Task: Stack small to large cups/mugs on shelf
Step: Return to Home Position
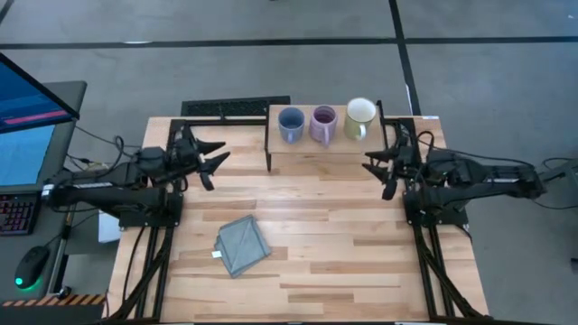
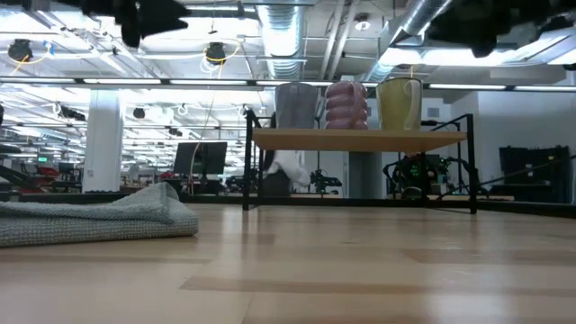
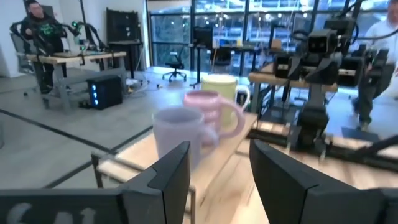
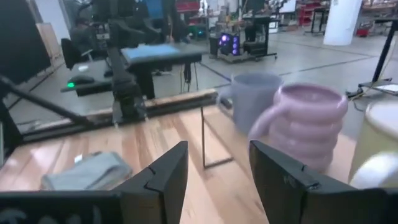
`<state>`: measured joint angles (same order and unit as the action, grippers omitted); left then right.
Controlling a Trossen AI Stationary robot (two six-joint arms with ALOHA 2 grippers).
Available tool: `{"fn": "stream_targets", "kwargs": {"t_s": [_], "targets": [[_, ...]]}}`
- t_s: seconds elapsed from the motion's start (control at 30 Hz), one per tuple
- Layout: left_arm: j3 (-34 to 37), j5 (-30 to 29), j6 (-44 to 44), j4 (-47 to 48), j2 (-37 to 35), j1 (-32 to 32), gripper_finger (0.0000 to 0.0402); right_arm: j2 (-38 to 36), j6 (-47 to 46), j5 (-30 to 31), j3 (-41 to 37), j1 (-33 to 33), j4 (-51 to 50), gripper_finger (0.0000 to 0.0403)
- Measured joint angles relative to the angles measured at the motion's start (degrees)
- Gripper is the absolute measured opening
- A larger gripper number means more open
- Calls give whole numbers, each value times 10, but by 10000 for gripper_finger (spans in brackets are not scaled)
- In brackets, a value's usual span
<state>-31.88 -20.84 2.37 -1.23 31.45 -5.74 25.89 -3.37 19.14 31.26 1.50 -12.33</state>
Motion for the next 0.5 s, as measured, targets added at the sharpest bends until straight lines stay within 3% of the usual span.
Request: {"fn": "stream_targets", "kwargs": {"t_s": [0.2,0.5], "targets": [[55,-4,9,-5,-20,0,156,-44,-15,-39,-87,0,65,193],[127,40,18,-120,-31,0,156,-91,-34,-42,-152,-1,115,193]]}}
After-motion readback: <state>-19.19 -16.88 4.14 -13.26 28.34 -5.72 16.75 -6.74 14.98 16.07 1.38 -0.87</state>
